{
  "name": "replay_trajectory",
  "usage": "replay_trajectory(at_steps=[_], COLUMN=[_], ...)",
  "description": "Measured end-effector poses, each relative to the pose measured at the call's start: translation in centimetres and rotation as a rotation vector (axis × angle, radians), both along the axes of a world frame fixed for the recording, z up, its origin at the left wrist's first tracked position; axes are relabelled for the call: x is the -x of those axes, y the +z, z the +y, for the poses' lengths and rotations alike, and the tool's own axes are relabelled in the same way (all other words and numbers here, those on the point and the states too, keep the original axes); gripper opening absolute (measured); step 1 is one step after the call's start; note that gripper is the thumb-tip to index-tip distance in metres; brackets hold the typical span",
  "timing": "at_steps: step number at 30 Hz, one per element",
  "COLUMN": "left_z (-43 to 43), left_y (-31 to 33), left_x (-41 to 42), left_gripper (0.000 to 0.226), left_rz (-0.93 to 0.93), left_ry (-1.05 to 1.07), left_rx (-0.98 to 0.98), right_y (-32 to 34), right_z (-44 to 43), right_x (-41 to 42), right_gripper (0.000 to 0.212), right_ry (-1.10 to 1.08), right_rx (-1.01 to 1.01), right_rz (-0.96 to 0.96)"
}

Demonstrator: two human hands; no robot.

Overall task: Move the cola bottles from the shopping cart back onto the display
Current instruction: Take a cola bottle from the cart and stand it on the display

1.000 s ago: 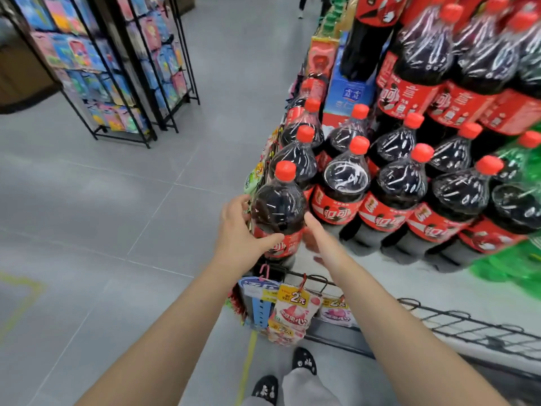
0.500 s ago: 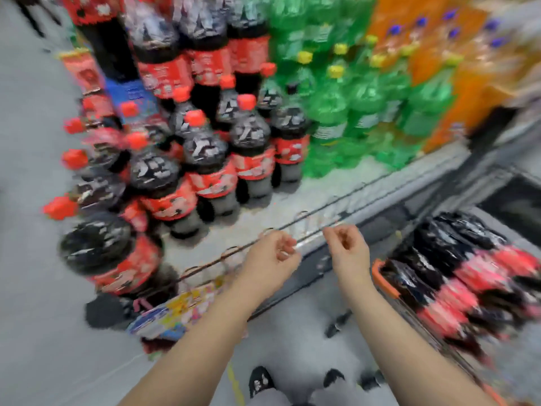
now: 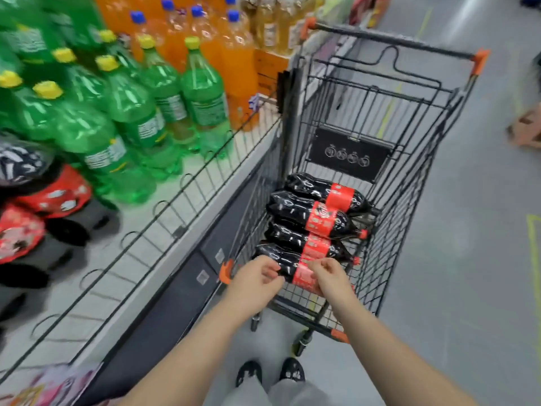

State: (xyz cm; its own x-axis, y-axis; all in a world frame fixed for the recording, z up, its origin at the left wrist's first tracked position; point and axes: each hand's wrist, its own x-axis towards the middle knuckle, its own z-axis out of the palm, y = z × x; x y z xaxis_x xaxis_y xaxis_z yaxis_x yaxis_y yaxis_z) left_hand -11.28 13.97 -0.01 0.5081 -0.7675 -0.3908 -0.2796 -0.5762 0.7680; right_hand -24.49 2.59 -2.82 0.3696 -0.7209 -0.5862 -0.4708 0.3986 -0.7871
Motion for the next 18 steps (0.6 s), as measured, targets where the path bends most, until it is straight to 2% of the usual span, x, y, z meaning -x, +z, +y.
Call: replay_trajectory(at_steps=[5, 10, 11, 14, 18], left_z=[-4.8, -9.9, -10.9, -14.1, -17.1], left_y=[-3.7, -8.3, -9.4, -12.9, -17.6], left_x=[-1.3, -3.7, -4.3, -6.1, -7.8], left_gripper=[0.024, 0.04, 0.043, 0.053, 0.065], left_rz=[-0.013, -0.004, -0.016, -0.072, -0.149], left_ry=[-0.158, -0.33, -0.384, -0.555, -0.787], left_rx=[-0.177, -0.294, -0.328, -0.42, -0.474], right_y=[-2.8, -6.9, -7.8, -10.3, -14.6], right_z=[-3.1, -5.4, -5.8, -7.4, -8.8], right_x=[0.7, 0.1, -0.2, -1.3, -2.9], right_gripper=[0.017, 0.052, 0.052, 0.036, 0.05], right_ry=[-0.194, -0.422, -0.473, -0.63, -0.838], right_rx=[-0.349, -0.536, -0.593, -0.742, -0.885], right_rz=[0.031, 0.065, 0.072, 0.04, -0.002])
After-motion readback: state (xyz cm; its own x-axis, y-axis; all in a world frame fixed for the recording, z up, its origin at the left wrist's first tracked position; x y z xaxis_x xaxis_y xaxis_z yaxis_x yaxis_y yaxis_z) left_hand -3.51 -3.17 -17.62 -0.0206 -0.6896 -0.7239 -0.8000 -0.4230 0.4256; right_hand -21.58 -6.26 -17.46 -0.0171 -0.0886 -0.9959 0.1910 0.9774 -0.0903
